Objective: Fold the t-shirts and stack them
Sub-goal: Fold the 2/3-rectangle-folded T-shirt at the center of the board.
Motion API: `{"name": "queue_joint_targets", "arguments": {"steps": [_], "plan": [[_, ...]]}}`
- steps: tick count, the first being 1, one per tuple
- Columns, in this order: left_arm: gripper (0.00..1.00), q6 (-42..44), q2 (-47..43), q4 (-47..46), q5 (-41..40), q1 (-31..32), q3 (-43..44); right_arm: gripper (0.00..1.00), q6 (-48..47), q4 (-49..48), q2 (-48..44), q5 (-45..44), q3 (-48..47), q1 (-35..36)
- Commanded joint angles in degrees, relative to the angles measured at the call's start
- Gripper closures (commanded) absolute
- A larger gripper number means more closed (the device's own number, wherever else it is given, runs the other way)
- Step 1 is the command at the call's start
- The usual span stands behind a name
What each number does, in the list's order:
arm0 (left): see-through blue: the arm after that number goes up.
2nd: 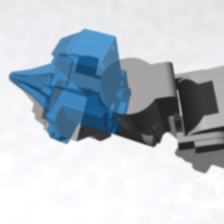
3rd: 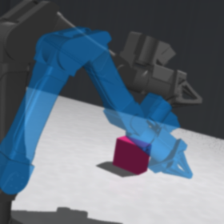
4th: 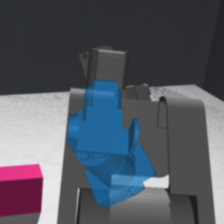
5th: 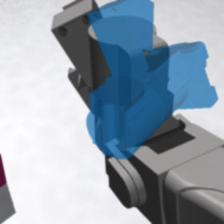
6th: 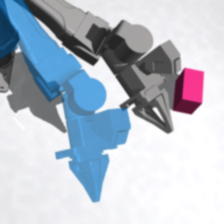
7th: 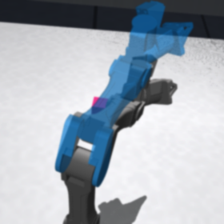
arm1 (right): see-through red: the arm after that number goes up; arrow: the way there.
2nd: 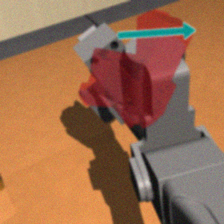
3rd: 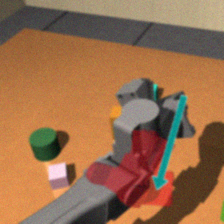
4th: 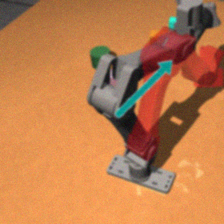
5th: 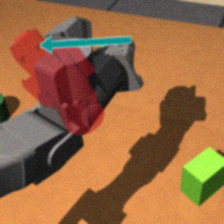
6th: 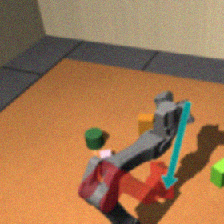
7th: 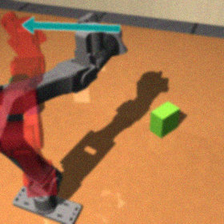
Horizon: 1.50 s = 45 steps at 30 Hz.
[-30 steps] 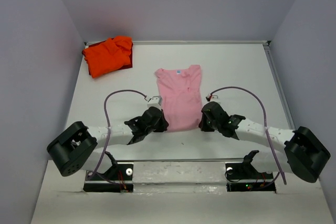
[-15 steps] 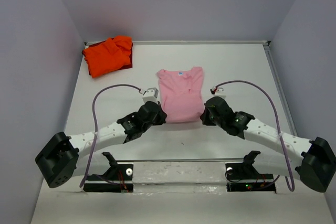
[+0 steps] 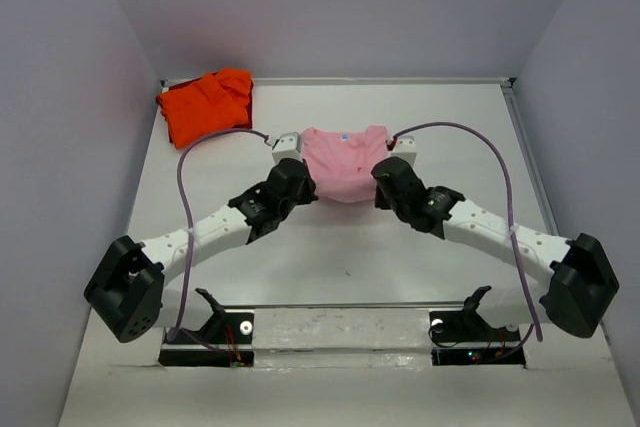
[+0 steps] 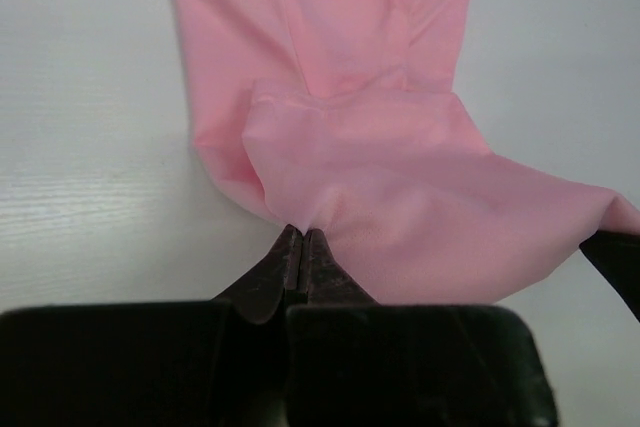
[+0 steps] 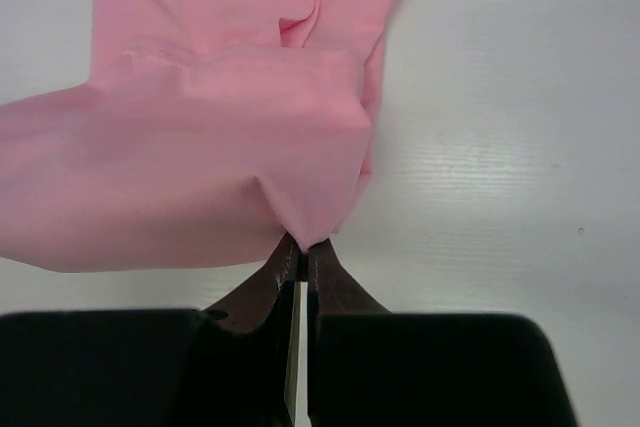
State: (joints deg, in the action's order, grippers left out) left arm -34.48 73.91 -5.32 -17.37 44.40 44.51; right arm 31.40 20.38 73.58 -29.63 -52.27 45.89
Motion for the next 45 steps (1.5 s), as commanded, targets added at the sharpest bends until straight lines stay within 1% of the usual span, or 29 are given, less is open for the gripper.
{"name": "queue_joint_targets", "arguments": {"steps": [1, 4, 8, 11, 15, 18, 22, 27, 32, 36, 41, 44, 45], "plan": [[1.00, 4.3, 1.2, -1.6, -2.1, -2.9, 4.4, 1.00, -4.7, -4.4, 3.0, -7.3, -4.2, 0.3], [1.00, 6.3, 2.8, -2.9, -1.3, -5.5, 6.5, 1.00, -6.9, -7.5, 5.7, -11.4, -5.7, -0.4], [1.00, 8.4, 6.5, -3.5, -0.1, -7.9, 10.1, 1.00, -10.7, -12.7, 9.6, -13.3, -8.0, -2.5], [1.00, 9.0, 10.8, -4.1, 0.5, -8.9, 13.7, 1.00, -12.9, -15.4, 13.2, -12.8, -10.3, -5.0], [1.00, 9.9, 13.9, -4.0, 2.1, -9.1, 18.8, 1.00, -15.1, -15.5, 16.5, -10.9, -14.3, -5.7], [1.00, 10.1, 14.7, -4.3, 1.9, -9.2, 19.8, 1.00, -15.8, -16.1, 18.8, -10.2, -15.8, -6.9], [1.00, 11.4, 18.4, -3.7, 2.4, -9.9, 23.8, 1.00, -18.3, -17.9, 22.5, -9.0, -19.0, -9.7], [1.00, 12.5, 19.0, -4.2, 1.9, -10.2, 25.2, 1.00, -21.0, -18.8, 25.0, -8.3, -23.5, -11.0], [1.00, 13.6, 21.2, -2.9, 2.3, -11.4, 29.0, 1.00, -23.4, -18.9, 27.8, -8.0, -28.1, -11.7], [1.00, 12.3, 19.4, -3.9, 3.4, -11.4, 27.1, 1.00, -21.1, -18.8, 25.9, -6.1, -25.3, -11.7], [1.00, 8.9, 16.1, -5.7, 5.5, -11.1, 20.0, 1.00, -16.2, -17.9, 20.4, -4.5, -16.6, -11.7], [1.00, 7.5, 13.0, -6.6, 4.7, -9.3, 15.7, 1.00, -14.4, -17.1, 17.2, -3.3, -12.3, -11.7], [1.00, 7.1, 11.4, -6.5, 4.3, -8.7, 13.7, 1.00, -13.0, -16.4, 14.9, -3.4, -9.5, -10.8]]}}
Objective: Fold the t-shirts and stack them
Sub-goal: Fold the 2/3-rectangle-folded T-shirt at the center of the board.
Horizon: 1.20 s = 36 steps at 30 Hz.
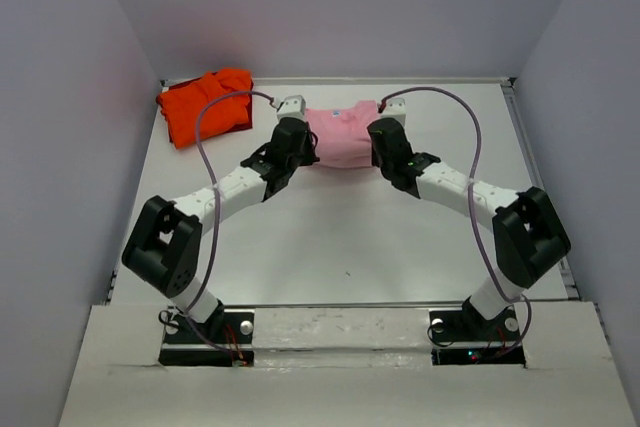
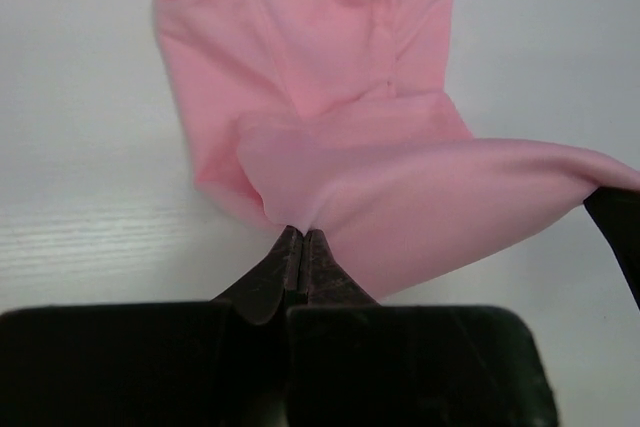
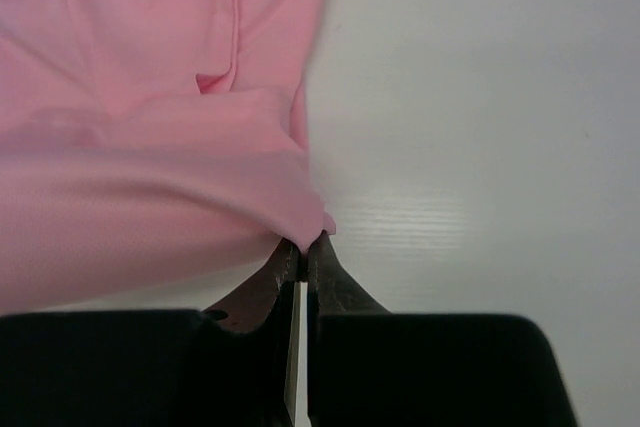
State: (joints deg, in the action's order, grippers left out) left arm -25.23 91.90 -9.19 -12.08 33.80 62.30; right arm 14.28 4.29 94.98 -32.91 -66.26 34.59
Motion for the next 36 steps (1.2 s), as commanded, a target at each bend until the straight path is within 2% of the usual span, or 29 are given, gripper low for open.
{"name": "queue_joint_targets", "arguments": {"steps": [1, 8, 16, 21, 24, 29, 30, 36], "plan": [[1.00, -2.4, -7.4, -2.7, -1.5, 2.6, -5.2, 1.00, 4.5, -0.3, -7.8, -0.3, 6.0, 1.0], [1.00, -7.5, -16.5, -2.6, -6.2, 10.8, -15.1, 1.00, 10.0, 4.9, -18.9, -3.0, 15.3, 8.6], [1.00, -15.4, -28.6, 0.8, -12.4, 21.0, -23.8, 1.00, 22.4, 18.1, -31.6, -7.6, 22.1, 20.6], [1.00, -16.6, -33.9, 4.6, -16.6, 22.7, -24.5, 1.00, 24.8, 22.1, -35.3, -10.8, 22.0, 21.7], [1.00, -14.6, -34.2, 5.9, -21.1, 22.6, -22.8, 1.00, 22.8, 21.6, -33.6, -15.5, 19.9, 21.7], [1.00, -10.2, -29.5, 5.1, -24.2, 20.4, -17.8, 1.00, 16.6, 16.0, -22.5, -23.1, 13.5, 21.7], [1.00, -9.7, -28.4, 5.0, -22.9, 19.4, -16.9, 1.00, 13.4, 11.3, -21.0, -23.0, 12.9, 21.7], [1.00, -4.7, -19.0, -1.5, -17.6, 10.7, -12.8, 1.00, 4.3, -2.8, -7.3, -14.6, 6.1, 12.4]]}}
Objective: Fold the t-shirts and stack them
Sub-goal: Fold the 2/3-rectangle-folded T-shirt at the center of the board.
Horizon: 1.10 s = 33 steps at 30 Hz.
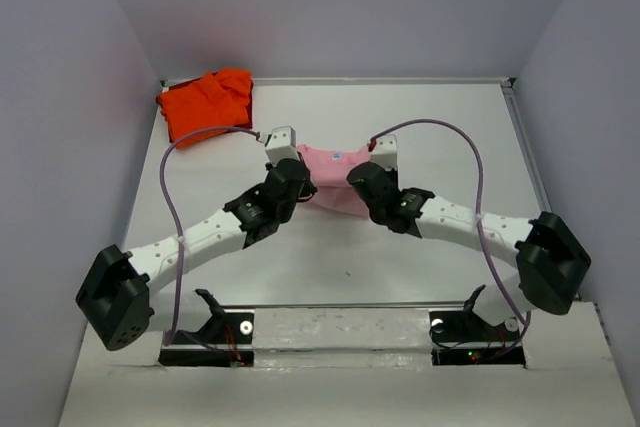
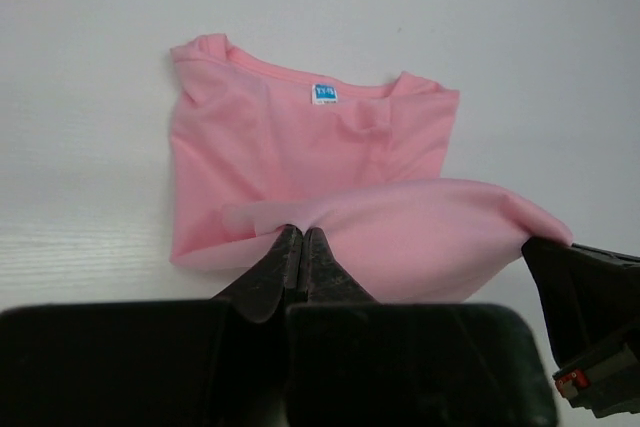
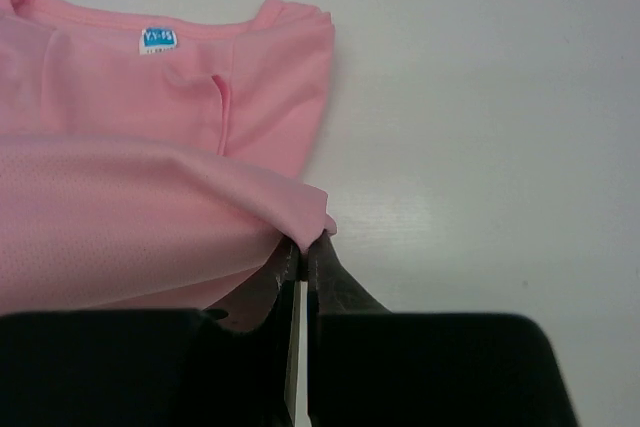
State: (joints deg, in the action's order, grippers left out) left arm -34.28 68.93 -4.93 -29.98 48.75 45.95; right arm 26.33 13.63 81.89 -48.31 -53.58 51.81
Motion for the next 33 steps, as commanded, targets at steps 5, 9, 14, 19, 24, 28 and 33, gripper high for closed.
{"name": "queue_joint_targets", "arguments": {"steps": [5, 9, 14, 19, 24, 28, 33], "plan": [[1.00, 8.1, 11.7, -9.0, 1.5, -10.2, 8.7, 1.00, -15.8, -20.6, 17.7, 5.4, -14.7, -12.9], [1.00, 8.4, 20.4, -11.2, 4.5, -14.2, 14.4, 1.00, -19.4, -23.2, 25.9, 8.5, -23.6, -17.4], [1.00, 7.9, 33.5, -12.7, 5.4, -17.5, 21.8, 1.00, -21.8, -22.8, 39.8, 13.4, -35.9, -19.6], [0.69, 5.1, 39.1, -11.3, 1.7, -20.0, 23.1, 0.49, -23.0, -22.7, 45.8, 16.7, -40.6, -20.6], [0.41, 3.6, 38.7, -11.2, -0.9, -21.4, 20.1, 0.29, -22.9, -22.9, 45.5, 17.8, -40.0, -20.6], [0.35, 3.2, 36.3, -10.5, -2.5, -21.9, 18.2, 0.21, -22.3, -23.6, 41.8, 17.9, -35.6, -20.6], [0.35, 3.4, 29.2, -9.8, 0.9, -21.7, 16.0, 0.20, -22.5, -22.8, 36.9, 18.6, -32.0, -20.6]]}}
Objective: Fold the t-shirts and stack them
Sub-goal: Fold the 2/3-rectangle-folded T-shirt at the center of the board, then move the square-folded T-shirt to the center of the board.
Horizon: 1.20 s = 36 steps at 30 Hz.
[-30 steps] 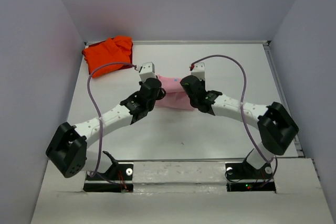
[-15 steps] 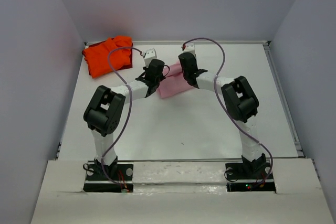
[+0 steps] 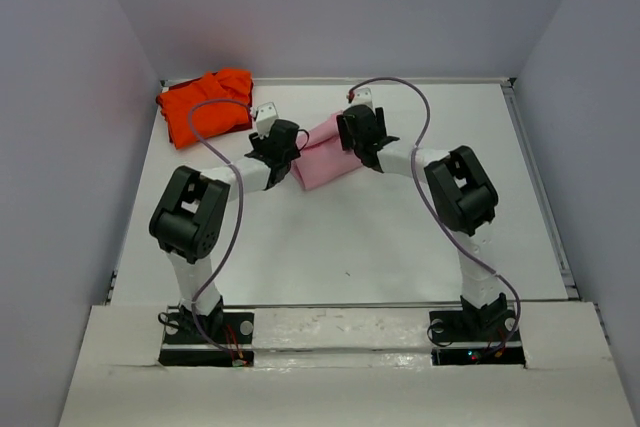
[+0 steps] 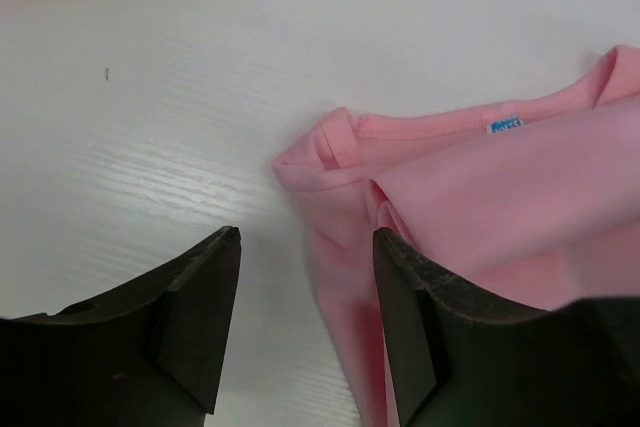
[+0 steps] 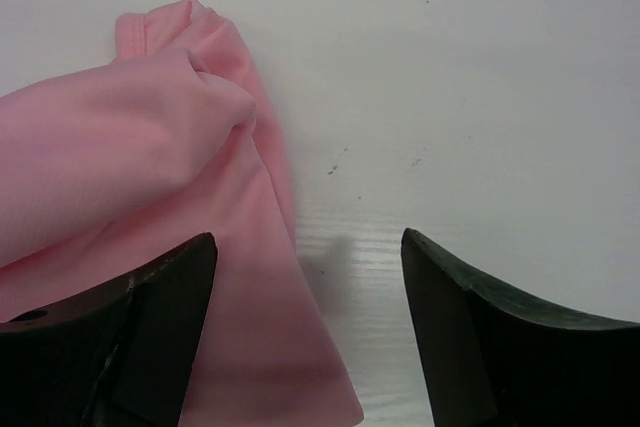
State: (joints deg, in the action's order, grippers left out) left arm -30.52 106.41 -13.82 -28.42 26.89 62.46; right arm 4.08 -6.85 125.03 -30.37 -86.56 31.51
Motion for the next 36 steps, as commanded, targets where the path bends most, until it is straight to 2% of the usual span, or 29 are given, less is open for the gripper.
{"name": "queue_joint_targets", "arguments": {"steps": [1, 3, 9, 14, 18, 23, 29, 34, 36], "plan": [[0.35, 0.1, -10.8, 0.2, 0.0, 0.1, 0.0, 0.20, -0.6, -1.5, -7.4, 0.4, 1.1, -0.3], [0.35, 0.4, -13.1, 2.7, 2.0, 0.1, 1.7, 0.20, -0.6, -0.7, -8.9, -0.4, 1.9, 0.2], [0.35, 6.9, -21.3, 9.7, 10.8, 0.0, 9.9, 0.21, 1.1, 2.2, -11.7, 4.8, 4.3, 1.4], [0.35, 13.2, -24.2, 16.2, 10.5, -0.1, 15.2, 0.21, 2.2, 5.9, -9.2, 12.1, 1.5, 2.8], [0.35, 17.0, -27.1, 15.6, 10.0, -0.4, 10.3, 0.22, 3.3, 9.1, -5.5, 17.8, -2.6, 4.1], [0.34, 15.8, -32.1, 9.2, 12.6, -0.4, 3.5, 0.22, 6.4, 10.7, 0.2, 25.7, -7.2, 4.7], [0.34, 17.3, -33.1, 11.3, 9.6, -0.9, 4.7, 0.23, 9.5, 14.4, 3.7, 27.4, -8.2, 4.7], [0.34, 17.6, -34.9, 10.7, 9.0, -1.3, 4.0, 0.25, 13.4, 15.7, 0.4, 24.0, -0.8, 4.7], [0.34, 17.9, -35.3, 10.9, 8.4, -1.3, 4.3, 0.27, 17.7, 16.0, -4.7, 20.3, 4.7, 4.7]]}}
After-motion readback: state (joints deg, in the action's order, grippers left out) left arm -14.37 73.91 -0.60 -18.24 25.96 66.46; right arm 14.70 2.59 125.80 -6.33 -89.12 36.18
